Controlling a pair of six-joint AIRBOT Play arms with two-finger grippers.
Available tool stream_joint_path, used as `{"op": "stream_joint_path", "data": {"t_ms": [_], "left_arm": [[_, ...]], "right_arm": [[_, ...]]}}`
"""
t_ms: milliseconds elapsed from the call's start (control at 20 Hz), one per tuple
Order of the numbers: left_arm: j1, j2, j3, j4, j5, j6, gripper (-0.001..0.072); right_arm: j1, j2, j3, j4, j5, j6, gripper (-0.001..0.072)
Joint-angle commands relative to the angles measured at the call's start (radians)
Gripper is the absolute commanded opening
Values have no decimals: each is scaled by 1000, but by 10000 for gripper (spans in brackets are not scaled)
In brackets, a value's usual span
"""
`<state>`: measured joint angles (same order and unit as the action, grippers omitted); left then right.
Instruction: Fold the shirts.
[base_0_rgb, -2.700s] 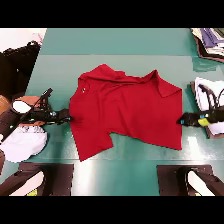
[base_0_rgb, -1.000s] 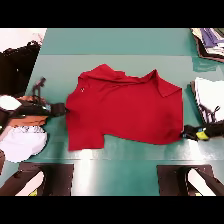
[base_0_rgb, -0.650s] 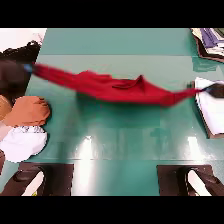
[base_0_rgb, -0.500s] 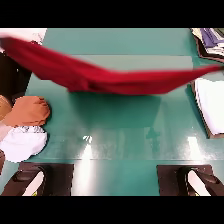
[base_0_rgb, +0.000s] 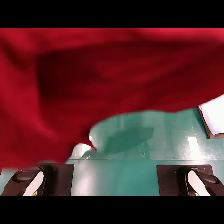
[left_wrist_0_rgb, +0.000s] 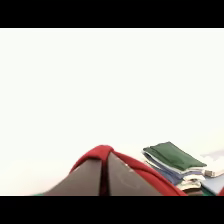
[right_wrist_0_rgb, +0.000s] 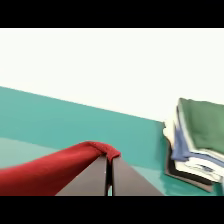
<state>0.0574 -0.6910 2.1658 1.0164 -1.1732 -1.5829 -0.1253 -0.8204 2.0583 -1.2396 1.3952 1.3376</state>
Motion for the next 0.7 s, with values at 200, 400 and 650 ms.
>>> {"op": "stream_joint_path", "data": {"t_ms": [200,400,650], "left_arm": [[1,-135,-422,80,-192,-39,28],[1,-330,-747,78,-96,49,28],[0,-675,-817,22,157,97,28]], "right_arm": [[1,-203,-174,-44,180,27,14],[7,-446,-340,-43,198,27,15],[56,-758,-393,-43,58,26,15]]}}
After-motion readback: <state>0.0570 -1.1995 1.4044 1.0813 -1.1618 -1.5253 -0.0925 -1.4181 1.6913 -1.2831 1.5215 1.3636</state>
